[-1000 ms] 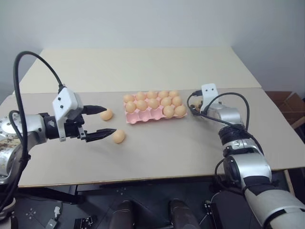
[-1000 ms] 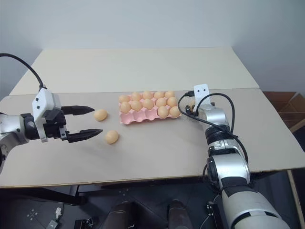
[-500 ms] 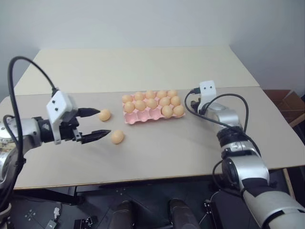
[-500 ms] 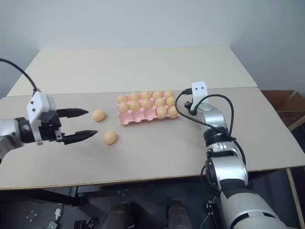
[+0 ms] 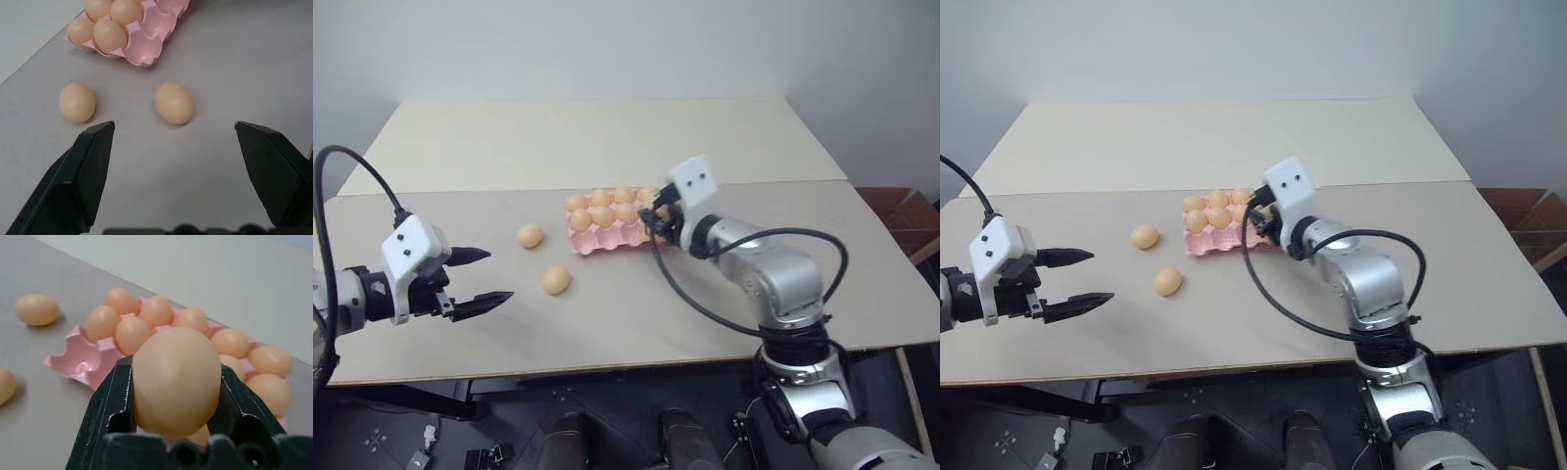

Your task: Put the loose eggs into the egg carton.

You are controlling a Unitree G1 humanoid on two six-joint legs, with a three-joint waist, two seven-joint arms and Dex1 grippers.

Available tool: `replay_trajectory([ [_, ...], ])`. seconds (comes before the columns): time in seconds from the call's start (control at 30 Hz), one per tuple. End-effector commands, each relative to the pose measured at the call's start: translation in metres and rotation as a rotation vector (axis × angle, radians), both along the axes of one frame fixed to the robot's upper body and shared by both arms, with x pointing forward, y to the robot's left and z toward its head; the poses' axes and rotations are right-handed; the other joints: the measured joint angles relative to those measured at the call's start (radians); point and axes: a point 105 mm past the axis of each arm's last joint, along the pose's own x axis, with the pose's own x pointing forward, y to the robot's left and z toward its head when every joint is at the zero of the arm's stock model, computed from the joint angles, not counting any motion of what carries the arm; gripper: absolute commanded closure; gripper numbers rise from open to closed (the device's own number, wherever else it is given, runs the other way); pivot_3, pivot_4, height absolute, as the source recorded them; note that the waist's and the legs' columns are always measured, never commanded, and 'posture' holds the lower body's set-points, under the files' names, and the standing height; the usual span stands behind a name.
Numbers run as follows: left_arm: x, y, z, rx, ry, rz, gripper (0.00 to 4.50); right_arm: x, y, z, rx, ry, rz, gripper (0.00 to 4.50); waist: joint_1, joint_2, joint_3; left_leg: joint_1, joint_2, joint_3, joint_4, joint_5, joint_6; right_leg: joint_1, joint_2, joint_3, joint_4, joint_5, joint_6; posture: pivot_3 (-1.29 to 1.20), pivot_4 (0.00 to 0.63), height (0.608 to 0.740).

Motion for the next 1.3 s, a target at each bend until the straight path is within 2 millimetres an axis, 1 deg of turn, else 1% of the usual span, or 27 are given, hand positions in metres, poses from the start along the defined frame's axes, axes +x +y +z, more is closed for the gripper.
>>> replay_trajectory([
  [0.03,0.000,-0.004,0.009,0.029,-0.048,-0.021,0.25,0.008,0.011,0.000,-0.007,-0.017,-0.009,2.81,0.000,0.000,0.000,0.000,0.000,0.000,0.000,0.000,0.000,0.000,0.000,0.000,0.000,0.000,0.000,0.00,0.150,0.740],
  [0.17,0.000,-0.005,0.009,0.031,-0.050,-0.027,0.25,0.020,0.021,-0.009,-0.007,-0.007,-0.032,2.81,0.001,0.000,0.000,0.000,0.000,0.000,0.000,0.000,0.000,0.000,0.000,0.000,0.000,0.000,0.000,0.00,0.150,0.740],
  [0.27,-0.001,-0.006,0.009,0.030,-0.053,-0.028,0.25,0.026,0.025,-0.018,-0.020,0.004,-0.050,2.81,0.000,0.000,0.000,0.000,0.000,0.000,-0.001,0.000,0.000,-0.001,0.000,0.000,0.000,0.000,0.000,0.00,0.150,0.740],
  [0.43,-0.002,-0.006,0.010,0.030,-0.055,-0.023,0.25,0.029,0.030,-0.023,-0.026,0.013,-0.049,2.81,0.000,0.000,0.000,0.000,0.000,0.000,-0.002,0.000,0.000,-0.001,0.000,0.000,0.000,0.000,0.000,0.00,0.150,0.740],
  [0.47,-0.002,-0.006,0.010,0.030,-0.056,-0.022,0.25,0.030,0.030,-0.023,-0.027,0.015,-0.051,2.09,0.000,0.000,0.000,0.000,0.000,0.000,-0.002,0.000,0.000,-0.001,0.000,0.000,0.000,0.000,0.000,0.00,0.150,0.740],
  [0.53,-0.002,-0.006,0.010,0.030,-0.057,-0.019,0.25,0.030,0.029,-0.024,-0.028,0.014,-0.055,1.45,0.000,0.000,0.000,0.000,0.000,0.000,-0.002,0.000,0.000,-0.001,0.000,0.000,0.000,0.000,0.000,0.00,0.150,0.740],
  [0.63,-0.002,-0.005,0.010,0.028,-0.060,-0.016,0.25,0.030,0.026,-0.022,-0.028,0.006,-0.054,0.34,0.000,0.000,0.000,0.000,0.000,0.000,-0.002,0.000,0.000,-0.001,0.000,0.000,0.000,0.000,0.000,0.00,0.150,0.740],
  [0.67,-0.002,-0.005,0.010,0.027,-0.061,-0.015,0.25,0.028,0.025,-0.018,-0.024,-0.003,-0.042,0.04,0.000,0.000,0.000,0.000,0.000,0.000,-0.002,0.000,0.000,-0.001,0.000,0.000,0.000,0.000,0.000,0.00,0.150,0.740],
  [0.73,-0.002,-0.005,0.011,0.024,-0.064,-0.011,0.25,0.022,0.023,-0.011,-0.015,-0.023,-0.011,0.04,0.000,0.000,0.000,0.000,0.000,0.000,-0.002,0.000,0.000,-0.001,0.000,0.000,0.000,0.000,0.000,0.00,0.150,0.740],
  [0.77,-0.002,-0.005,0.012,0.017,-0.069,-0.008,0.25,0.017,0.021,-0.004,-0.003,-0.045,0.015,0.04,0.001,0.000,0.000,0.000,0.000,0.000,-0.002,0.000,0.000,-0.001,0.000,0.000,0.000,0.000,0.000,0.00,0.150,0.740],
  [0.83,-0.001,-0.005,0.016,-0.015,-0.083,0.009,0.25,-0.003,0.018,0.011,0.020,-0.095,0.130,0.04,0.003,0.000,0.000,-0.001,0.000,0.000,-0.003,0.000,0.000,-0.001,0.000,0.000,-0.001,0.000,0.000,0.00,0.150,0.740],
  [0.87,-0.001,-0.006,0.017,-0.027,-0.089,0.016,0.25,-0.011,0.016,0.016,0.022,-0.110,0.173,0.04,0.006,0.000,0.000,-0.001,0.000,0.000,-0.003,0.000,0.000,-0.001,0.000,0.000,-0.001,0.000,0.000,0.00,0.150,0.740],
  [0.93,0.000,-0.006,0.021,-0.062,-0.096,0.032,0.25,-0.036,0.005,0.029,0.034,-0.157,0.290,0.04,0.007,0.000,0.000,-0.001,0.000,0.000,-0.003,0.000,0.000,-0.001,0.000,-0.001,-0.002,0.000,0.000,0.00,0.150,0.740],
  [1.0,-0.001,-0.007,0.022,-0.078,-0.096,0.041,0.25,-0.053,-0.004,0.039,0.062,-0.194,0.367,0.04,0.011,0.000,0.000,-0.002,0.000,-0.001,-0.003,0.000,0.000,0.000,-0.001,-0.001,-0.002,0.000,0.000,0.00,0.150,0.740],
  [1.13,-0.004,-0.008,0.019,-0.068,-0.080,0.053,0.25,-0.080,-0.042,0.061,0.030,-0.226,0.446,0.04,0.007,-0.001,0.000,0.000,0.000,-0.001,-0.003,0.000,0.000,0.001,-0.001,-0.001,-0.002,0.000,0.000,0.00,0.150,0.740],
  [1.23,-0.007,-0.006,0.018,-0.032,-0.070,0.072,0.25,-0.100,-0.076,0.080,-0.004,-0.204,0.508,0.04,0.009,-0.001,0.001,0.002,0.000,0.000,-0.003,0.000,0.000,0.002,0.000,-0.001,-0.002,0.000,0.000,0.00,0.150,0.740],
  [1.3,-0.007,-0.003,0.018,-0.009,-0.068,0.086,0.25,-0.113,-0.094,0.091,-0.032,-0.176,0.536,0.04,0.011,-0.001,0.001,0.001,0.000,0.000,-0.003,0.000,0.000,0.001,0.000,-0.001,-0.002,-0.001,-0.001,0.00,0.150,0.740],
])
